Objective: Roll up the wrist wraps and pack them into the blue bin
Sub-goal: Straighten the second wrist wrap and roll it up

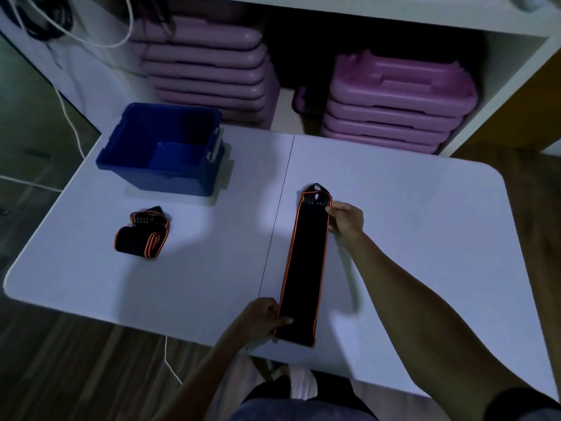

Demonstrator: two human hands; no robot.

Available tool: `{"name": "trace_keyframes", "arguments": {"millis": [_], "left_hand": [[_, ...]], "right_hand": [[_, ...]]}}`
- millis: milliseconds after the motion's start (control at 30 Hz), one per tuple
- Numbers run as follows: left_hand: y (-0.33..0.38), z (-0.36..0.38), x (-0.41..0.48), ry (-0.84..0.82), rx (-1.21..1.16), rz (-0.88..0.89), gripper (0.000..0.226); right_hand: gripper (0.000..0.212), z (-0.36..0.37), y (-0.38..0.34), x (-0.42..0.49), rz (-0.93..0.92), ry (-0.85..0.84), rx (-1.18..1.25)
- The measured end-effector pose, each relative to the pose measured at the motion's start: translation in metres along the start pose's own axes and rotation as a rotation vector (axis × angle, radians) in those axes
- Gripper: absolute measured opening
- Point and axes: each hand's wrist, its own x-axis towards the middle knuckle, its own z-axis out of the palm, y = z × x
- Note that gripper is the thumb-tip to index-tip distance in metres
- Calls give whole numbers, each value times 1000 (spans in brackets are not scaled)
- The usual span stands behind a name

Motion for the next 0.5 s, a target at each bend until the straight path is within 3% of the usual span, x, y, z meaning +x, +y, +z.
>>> {"name": "trace_keyframes", "arguments": {"millis": [100,233,367,467,500], "left_hand": [[0,0,-3,139,84,38,32],[5,-3,-1,306,-12,31,27],[16,-7,12,328,9,174,36],[27,-10,29,283,141,323,7],[29,-10,36,270,175,376,17]], "right_hand": [[6,2,1,2,-88,47,-228],[32,-6,6,-16,-155,67,-565],[27,-23,33,-54,-162,36,-528],[22,-36,72,-85,-166,-6,-429],[24,-38,81,-93,-204,-52,-447]]}}
